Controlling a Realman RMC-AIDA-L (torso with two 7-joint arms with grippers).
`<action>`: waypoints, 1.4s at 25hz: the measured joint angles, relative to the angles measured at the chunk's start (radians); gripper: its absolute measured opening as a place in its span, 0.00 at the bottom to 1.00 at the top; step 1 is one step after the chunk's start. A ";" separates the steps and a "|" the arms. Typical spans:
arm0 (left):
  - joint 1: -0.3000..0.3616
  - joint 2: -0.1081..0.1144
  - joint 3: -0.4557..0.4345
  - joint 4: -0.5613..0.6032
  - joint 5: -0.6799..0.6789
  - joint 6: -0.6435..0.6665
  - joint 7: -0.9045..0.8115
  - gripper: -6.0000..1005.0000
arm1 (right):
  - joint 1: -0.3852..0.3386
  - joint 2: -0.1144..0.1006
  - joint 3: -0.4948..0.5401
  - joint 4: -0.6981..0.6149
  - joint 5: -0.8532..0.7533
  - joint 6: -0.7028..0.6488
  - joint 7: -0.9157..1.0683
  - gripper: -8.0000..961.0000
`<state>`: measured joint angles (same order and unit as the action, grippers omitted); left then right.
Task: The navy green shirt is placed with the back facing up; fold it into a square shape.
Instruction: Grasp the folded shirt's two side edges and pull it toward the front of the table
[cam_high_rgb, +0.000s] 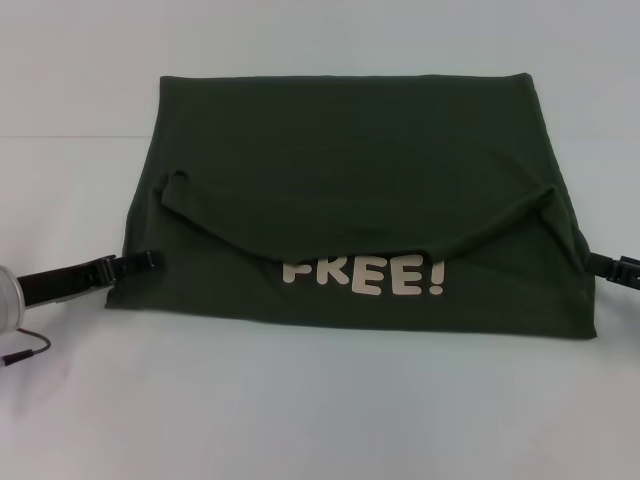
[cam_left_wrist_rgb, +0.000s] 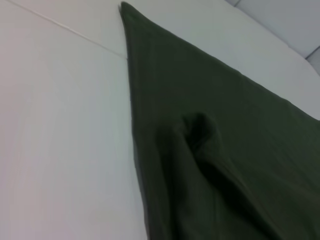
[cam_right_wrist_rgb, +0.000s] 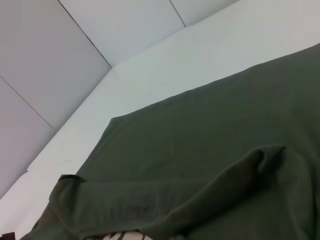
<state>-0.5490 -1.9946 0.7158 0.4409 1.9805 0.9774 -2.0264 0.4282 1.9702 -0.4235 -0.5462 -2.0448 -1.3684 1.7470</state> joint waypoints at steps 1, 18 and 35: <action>0.000 0.001 0.002 0.001 0.003 0.003 -0.005 0.85 | 0.000 0.000 0.000 0.000 0.000 0.000 -0.002 0.90; -0.014 0.012 0.008 0.013 0.090 0.027 -0.089 0.85 | 0.010 0.002 -0.002 -0.001 -0.003 0.015 -0.005 0.90; -0.026 0.007 0.019 0.057 0.169 0.038 -0.114 0.28 | 0.077 -0.030 -0.006 -0.112 -0.263 0.021 0.305 0.89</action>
<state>-0.5754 -1.9873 0.7346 0.4976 2.1491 1.0158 -2.1408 0.5054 1.9399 -0.4299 -0.6582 -2.3074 -1.3471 2.0521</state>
